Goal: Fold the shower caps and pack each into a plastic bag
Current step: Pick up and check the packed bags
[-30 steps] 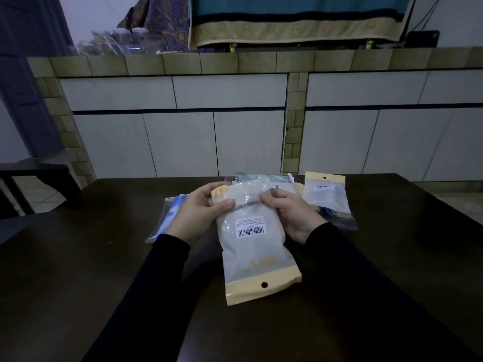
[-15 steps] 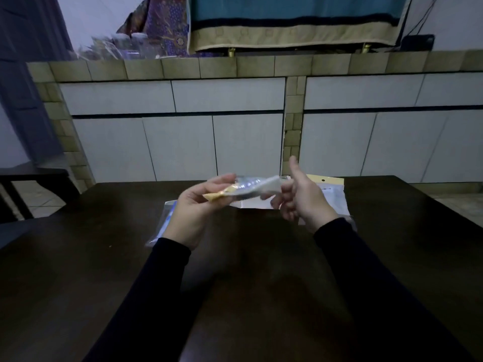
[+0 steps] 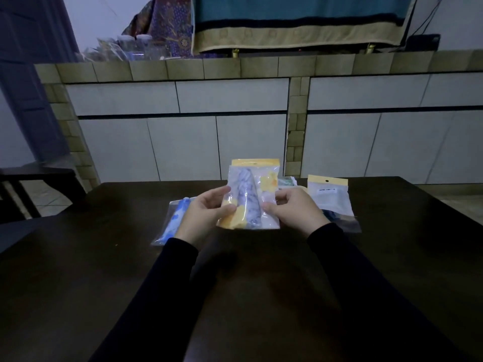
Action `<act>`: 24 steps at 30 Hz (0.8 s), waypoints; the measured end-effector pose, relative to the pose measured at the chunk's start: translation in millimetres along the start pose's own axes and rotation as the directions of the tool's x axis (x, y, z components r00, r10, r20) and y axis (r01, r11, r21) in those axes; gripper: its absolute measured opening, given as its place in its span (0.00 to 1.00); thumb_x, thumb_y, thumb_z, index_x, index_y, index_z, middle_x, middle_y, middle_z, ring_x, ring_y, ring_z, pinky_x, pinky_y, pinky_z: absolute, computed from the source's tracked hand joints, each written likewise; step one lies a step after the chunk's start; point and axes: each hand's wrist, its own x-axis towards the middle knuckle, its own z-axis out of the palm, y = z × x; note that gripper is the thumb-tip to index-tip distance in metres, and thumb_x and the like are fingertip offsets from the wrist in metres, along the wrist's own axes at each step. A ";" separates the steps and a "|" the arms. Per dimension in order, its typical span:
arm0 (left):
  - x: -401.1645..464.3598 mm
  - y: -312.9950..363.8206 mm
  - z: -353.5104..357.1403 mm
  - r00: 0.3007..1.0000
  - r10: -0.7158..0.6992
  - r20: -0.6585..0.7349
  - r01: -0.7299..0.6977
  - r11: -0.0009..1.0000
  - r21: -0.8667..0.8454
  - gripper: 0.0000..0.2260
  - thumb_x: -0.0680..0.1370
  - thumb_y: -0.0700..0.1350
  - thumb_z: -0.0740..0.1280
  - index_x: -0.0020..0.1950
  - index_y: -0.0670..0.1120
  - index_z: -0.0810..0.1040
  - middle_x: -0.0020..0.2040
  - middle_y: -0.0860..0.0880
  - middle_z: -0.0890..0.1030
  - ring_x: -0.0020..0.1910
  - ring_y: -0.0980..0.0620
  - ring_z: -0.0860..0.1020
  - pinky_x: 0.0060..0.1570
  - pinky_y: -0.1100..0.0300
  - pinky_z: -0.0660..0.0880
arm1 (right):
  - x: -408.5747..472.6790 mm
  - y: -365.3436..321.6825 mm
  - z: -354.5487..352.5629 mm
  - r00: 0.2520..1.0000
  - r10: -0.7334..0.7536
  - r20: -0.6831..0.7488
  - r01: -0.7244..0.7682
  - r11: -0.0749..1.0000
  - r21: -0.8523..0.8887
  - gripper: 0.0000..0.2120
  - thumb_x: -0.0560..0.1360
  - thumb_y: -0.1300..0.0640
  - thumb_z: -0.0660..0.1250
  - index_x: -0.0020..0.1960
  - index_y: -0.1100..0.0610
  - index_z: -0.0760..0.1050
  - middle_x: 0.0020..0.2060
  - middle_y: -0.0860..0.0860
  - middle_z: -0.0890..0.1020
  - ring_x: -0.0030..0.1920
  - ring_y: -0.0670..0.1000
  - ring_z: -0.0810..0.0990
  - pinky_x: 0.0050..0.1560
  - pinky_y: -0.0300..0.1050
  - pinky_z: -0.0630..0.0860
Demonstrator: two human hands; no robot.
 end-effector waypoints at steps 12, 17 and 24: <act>3.0 -0.2 -53.3 0.897 -0.117 -0.426 0.438 0.359 0.824 0.25 0.76 0.53 0.65 0.72 0.55 0.65 0.69 0.46 0.69 0.67 0.40 0.65 0.66 0.47 0.60 | 4.2 -18.6 41.5 0.986 0.098 0.136 -0.066 0.973 -0.222 0.16 0.75 0.57 0.68 0.32 0.54 0.66 0.28 0.49 0.67 0.30 0.46 0.68 0.29 0.38 0.63; -4.4 8.6 -73.9 0.898 -0.122 -0.422 0.395 0.643 0.656 0.29 0.68 0.52 0.67 0.70 0.55 0.70 0.67 0.47 0.74 0.65 0.43 0.71 0.67 0.45 0.66 | 9.4 -29.8 80.9 0.988 0.056 0.143 -0.024 0.976 -0.214 0.19 0.73 0.58 0.69 0.29 0.54 0.62 0.26 0.49 0.64 0.27 0.47 0.65 0.26 0.37 0.60; -11.0 12.4 -83.0 0.874 -0.165 -0.457 0.483 0.394 0.782 0.26 0.78 0.55 0.61 0.75 0.56 0.60 0.73 0.45 0.67 0.71 0.40 0.61 0.69 0.46 0.55 | 19.3 -40.7 124.9 0.987 0.066 0.146 -0.032 0.975 -0.221 0.14 0.74 0.54 0.69 0.34 0.56 0.67 0.29 0.49 0.67 0.29 0.46 0.67 0.27 0.37 0.61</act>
